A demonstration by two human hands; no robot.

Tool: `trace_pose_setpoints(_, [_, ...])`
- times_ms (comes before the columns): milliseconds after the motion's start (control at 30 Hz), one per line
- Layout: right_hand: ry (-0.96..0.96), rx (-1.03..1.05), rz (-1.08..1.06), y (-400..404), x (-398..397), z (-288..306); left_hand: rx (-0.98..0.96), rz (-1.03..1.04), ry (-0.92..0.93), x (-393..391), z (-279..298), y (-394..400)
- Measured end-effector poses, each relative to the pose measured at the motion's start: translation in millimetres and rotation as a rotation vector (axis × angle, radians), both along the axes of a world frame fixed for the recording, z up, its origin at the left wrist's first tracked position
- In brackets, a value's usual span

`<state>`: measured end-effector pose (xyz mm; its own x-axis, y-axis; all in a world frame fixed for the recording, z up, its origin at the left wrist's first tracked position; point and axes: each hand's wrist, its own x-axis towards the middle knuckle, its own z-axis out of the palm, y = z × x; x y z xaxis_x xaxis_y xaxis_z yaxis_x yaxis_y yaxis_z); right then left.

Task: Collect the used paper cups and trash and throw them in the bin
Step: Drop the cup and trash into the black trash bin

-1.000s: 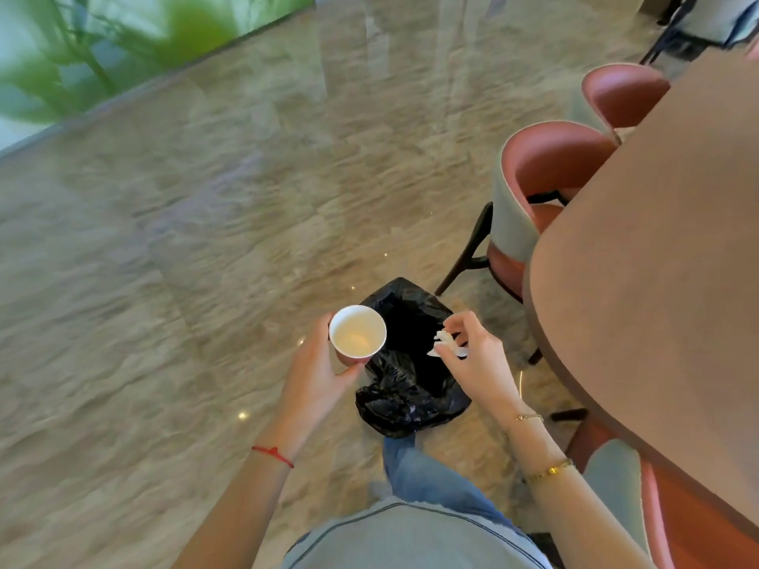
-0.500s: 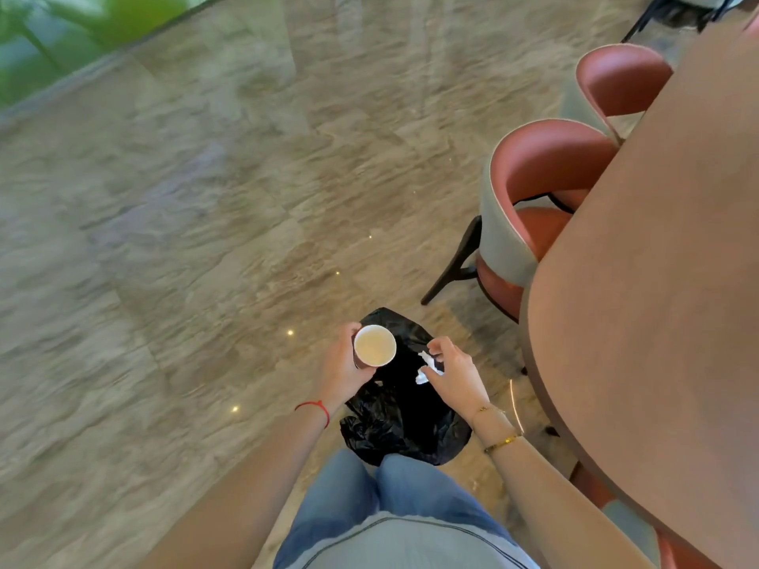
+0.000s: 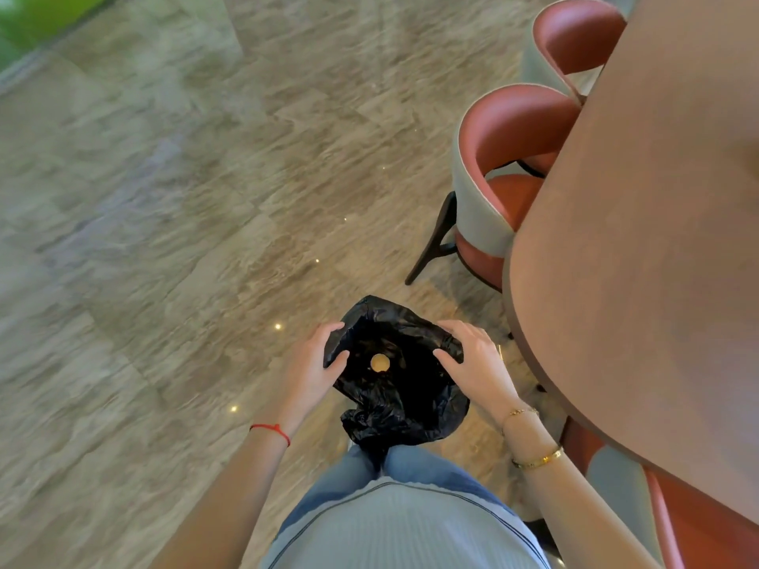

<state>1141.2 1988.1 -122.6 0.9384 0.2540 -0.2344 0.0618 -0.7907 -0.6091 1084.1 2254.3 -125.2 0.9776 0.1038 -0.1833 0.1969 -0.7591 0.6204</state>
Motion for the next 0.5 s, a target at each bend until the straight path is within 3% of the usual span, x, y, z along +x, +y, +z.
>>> trace_pose_setpoints(500, [-0.183, 0.008, -0.135, -27, -53, 41, 0.104, -0.125, -0.143, -30, 64, -6])
